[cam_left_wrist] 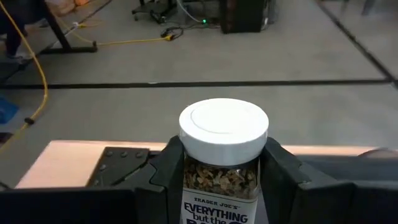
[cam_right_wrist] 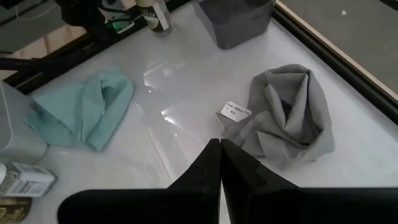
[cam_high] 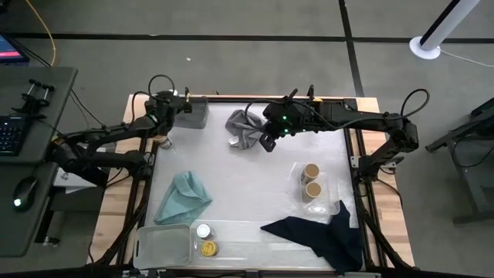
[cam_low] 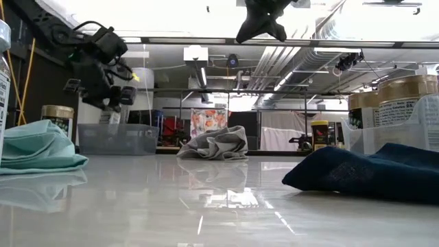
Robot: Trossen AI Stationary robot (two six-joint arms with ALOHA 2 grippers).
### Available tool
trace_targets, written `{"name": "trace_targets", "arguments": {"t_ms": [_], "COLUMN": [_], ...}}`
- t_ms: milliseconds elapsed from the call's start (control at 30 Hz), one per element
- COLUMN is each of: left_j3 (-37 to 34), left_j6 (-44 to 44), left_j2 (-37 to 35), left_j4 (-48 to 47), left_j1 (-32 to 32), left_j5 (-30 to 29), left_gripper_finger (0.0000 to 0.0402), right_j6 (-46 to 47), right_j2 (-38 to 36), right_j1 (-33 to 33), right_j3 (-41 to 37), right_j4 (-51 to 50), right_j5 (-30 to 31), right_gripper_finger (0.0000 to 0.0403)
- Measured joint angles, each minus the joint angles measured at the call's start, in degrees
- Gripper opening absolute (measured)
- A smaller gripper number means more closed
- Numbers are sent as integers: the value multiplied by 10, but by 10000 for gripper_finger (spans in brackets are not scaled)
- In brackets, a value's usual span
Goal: Sort spices by type
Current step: Put the top white seasoning bottle into the black bin
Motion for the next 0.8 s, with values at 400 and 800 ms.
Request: {"name": "trace_targets", "arguments": {"t_ms": [400,800], "left_j3": [-25,-25], "left_j6": [47,48], "left_j2": [0,0], "left_j4": [62,33], "left_j1": [-3,-3], "left_j5": [-1,15], "left_gripper_finger": [198,209], "right_j6": [3,3], "right_j2": [0,0], "right_j1": [0,0], "right_j3": [0,0], "right_j4": [3,3], "right_j5": [0,-1], "right_gripper_finger": [0,0]}}
